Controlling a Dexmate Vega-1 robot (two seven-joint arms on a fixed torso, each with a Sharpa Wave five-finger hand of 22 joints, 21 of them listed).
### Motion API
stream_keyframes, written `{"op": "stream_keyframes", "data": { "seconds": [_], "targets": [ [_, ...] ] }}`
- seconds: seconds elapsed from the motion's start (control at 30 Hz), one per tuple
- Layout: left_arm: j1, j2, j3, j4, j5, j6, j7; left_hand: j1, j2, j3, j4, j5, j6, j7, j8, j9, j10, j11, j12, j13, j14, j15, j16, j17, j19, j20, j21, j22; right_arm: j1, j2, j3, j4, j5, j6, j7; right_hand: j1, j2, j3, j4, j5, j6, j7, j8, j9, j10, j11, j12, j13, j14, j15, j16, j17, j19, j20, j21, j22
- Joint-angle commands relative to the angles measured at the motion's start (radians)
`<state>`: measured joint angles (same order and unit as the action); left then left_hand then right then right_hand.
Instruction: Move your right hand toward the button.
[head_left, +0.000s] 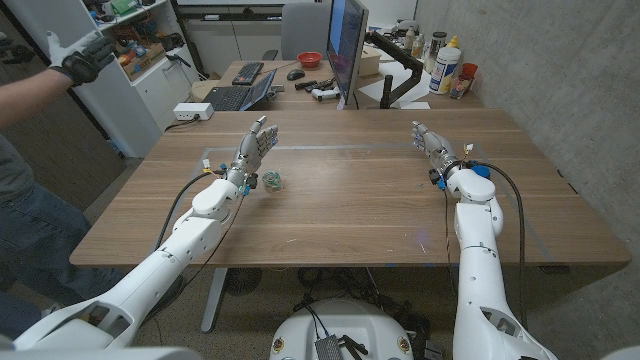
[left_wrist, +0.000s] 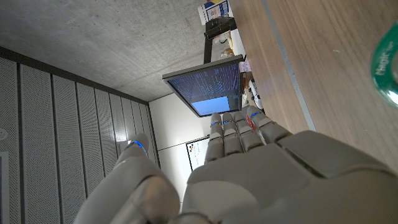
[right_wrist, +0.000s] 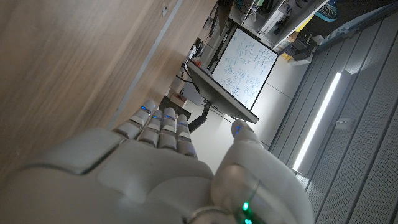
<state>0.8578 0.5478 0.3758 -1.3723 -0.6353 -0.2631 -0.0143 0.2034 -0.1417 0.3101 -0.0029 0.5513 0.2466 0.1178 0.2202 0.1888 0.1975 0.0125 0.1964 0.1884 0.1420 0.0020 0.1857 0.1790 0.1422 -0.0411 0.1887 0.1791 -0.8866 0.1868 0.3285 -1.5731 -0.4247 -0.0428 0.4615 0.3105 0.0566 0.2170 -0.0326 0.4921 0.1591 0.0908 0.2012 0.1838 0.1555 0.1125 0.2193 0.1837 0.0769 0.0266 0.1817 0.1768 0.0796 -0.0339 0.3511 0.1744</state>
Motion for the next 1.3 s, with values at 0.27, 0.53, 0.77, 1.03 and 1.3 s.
{"op": "stream_keyframes", "data": {
  "seconds": [0.27,0.53,0.77,1.03,1.3],
  "targets": [
    [0.004,0.008,-0.004,-0.017,0.002,-0.006,0.0,0.006,0.005,-0.003,-0.006,0.006,0.008,0.001,-0.003,0.001,-0.002,0.001,0.004,0.002,-0.003,-0.002,0.002,0.004,-0.008,-0.015,0.006,0.002,-0.019,-0.02,-0.043,-0.062,-0.083,-0.058,-0.024,0.019,-0.005,0.001,-0.016,0.007,0.003,-0.022,0.003,0.002,0.009,-0.005,0.005,0.003,0.009,0.0,0.006,0.002,0.003,-0.027,-0.007,0.004],
    [0.006,0.01,-0.006,-0.02,0.002,-0.007,0.001,0.006,0.006,-0.005,-0.007,0.007,0.011,0.001,-0.004,0.001,-0.001,0.005,0.005,0.002,-0.005,-0.001,0.002,0.004,-0.012,-0.011,0.005,0.002,-0.018,-0.029,-0.059,-0.078,-0.114,-0.084,-0.024,0.035,-0.01,0.003,-0.03,0.01,0.008,-0.036,0.003,0.002,0.001,-0.006,0.001,0.003,-0.002,-0.001,0.001,0.002,-0.003,-0.029,-0.016,0.004],
    [0.006,0.013,-0.006,-0.021,0.003,-0.006,-0.002,0.006,0.007,-0.006,-0.008,0.007,0.014,0.002,-0.004,0.001,-0.001,0.004,0.005,0.002,-0.006,-0.001,0.002,0.004,-0.015,-0.006,0.005,0.002,-0.019,-0.036,-0.07,-0.09,-0.137,-0.102,-0.023,0.06,-0.02,0.006,-0.052,0.016,0.002,-0.057,0.001,0.003,-0.008,-0.016,-0.003,0.004,-0.009,0.002,-0.001,0.002,-0.006,-0.025,-0.025,0.003],
    [0.01,0.017,-0.006,-0.026,0.004,-0.007,-0.003,0.006,0.007,-0.008,-0.009,0.008,0.02,0.005,-0.002,0.001,0.0,0.004,0.005,0.002,-0.005,0.001,0.003,0.004,-0.017,-0.003,0.005,0.003,-0.026,-0.044,-0.084,-0.117,-0.167,-0.136,-0.013,0.091,-0.035,0.009,-0.078,0.025,0.014,-0.073,0.005,0.003,-0.005,-0.03,-0.002,0.004,-0.01,-0.013,0.001,0.002,-0.012,-0.005,-0.038,0.003],
    [0.012,0.02,-0.006,-0.03,0.005,-0.005,-0.004,0.006,0.008,-0.01,-0.009,0.008,0.028,0.008,-0.001,0.002,0.001,0.007,0.006,0.002,-0.005,0.001,0.003,0.004,-0.017,-0.004,0.006,0.003,-0.032,-0.063,-0.098,-0.136,-0.195,-0.143,-0.005,0.112,-0.049,0.008,-0.096,0.032,0.047,-0.083,0.014,0.003,0.009,-0.04,0.003,0.004,-0.001,-0.012,0.004,0.002,-0.017,0.004,-0.051,0.003]
  ]
}}
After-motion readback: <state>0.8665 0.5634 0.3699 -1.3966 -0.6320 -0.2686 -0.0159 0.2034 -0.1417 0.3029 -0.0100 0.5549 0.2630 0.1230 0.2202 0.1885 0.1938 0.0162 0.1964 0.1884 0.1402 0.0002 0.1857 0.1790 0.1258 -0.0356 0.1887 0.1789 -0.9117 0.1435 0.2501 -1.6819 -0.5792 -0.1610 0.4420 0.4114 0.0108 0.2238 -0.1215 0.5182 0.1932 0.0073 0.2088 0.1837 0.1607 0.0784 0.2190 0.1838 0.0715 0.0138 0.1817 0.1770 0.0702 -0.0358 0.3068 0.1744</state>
